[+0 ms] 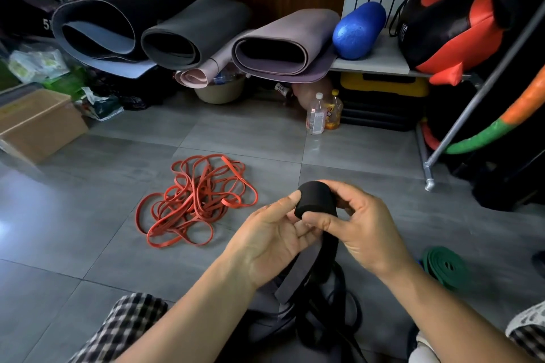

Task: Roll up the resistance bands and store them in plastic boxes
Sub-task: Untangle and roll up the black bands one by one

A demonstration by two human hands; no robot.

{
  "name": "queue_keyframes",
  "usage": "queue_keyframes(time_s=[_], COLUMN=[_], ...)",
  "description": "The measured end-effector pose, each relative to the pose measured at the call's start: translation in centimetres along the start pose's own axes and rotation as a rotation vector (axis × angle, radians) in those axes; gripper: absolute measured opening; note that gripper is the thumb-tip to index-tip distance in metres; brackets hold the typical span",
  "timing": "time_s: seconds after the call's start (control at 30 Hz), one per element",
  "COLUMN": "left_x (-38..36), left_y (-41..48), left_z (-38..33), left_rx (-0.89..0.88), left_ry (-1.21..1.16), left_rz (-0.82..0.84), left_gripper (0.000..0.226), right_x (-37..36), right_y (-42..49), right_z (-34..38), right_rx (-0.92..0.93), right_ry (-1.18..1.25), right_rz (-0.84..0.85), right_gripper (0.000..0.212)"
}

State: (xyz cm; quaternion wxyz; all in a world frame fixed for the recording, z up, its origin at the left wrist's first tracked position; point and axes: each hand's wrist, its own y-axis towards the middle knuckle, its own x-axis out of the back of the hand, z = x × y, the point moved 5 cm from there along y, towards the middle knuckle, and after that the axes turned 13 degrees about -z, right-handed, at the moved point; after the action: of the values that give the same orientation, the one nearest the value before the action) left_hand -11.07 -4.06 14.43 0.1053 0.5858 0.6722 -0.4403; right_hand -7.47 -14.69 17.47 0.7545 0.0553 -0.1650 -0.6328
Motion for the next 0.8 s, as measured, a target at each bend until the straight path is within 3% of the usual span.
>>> queue_keyframes(time_s=[0.07,0.17,0.27,0.37,0.43,0.57,0.7,0.8], left_x=[0.5,1.4,1.0,0.6,0.5,0.5,0.4,0.1], left_y=[0.4,0.6,0.6,0.4,0.5,0.4,0.5,0.5], left_z=[0.0,-0.3,0.0,0.2,0.1,0.0,0.3,0.4], left_rx=[-0.017,-0.145,-0.217,-0.264,-0.269,-0.176,-0.123,-0.077], left_ry=[0.068,0.388,0.563,0.622,0.565,0.317,0.179,0.132], left_rz=[-0.062,-0.236,-0.265,-0.296,-0.312,-0.339,-0.307,-0.224], left_gripper=[0.021,0.011,0.026,0.032,0.028,0.016,0.024,0.035], right_x=[0.5,0.8,0.3,-0.5,-0.6,0.1,0.0,-0.3], right_y=[0.3,0.5,0.2,-0.3,-0.4,0.4,0.1,-0.1], right_z=[-0.1,0.3,0.8,1.2,1.2,0.1,-0.2,0.0], right_rx=[-0.008,0.112,0.234,0.347,0.384,0.268,0.114,0.091], right_ry=[-0.117,-0.481,-0.792,-0.911,-0.84,-0.584,-0.297,-0.255], right_rz=[0.007,0.057,0.148,0.155,0.109,0.082,0.044,0.019], right_gripper=[0.037,0.037,0.038,0.039,0.042,0.052,0.047,0.042])
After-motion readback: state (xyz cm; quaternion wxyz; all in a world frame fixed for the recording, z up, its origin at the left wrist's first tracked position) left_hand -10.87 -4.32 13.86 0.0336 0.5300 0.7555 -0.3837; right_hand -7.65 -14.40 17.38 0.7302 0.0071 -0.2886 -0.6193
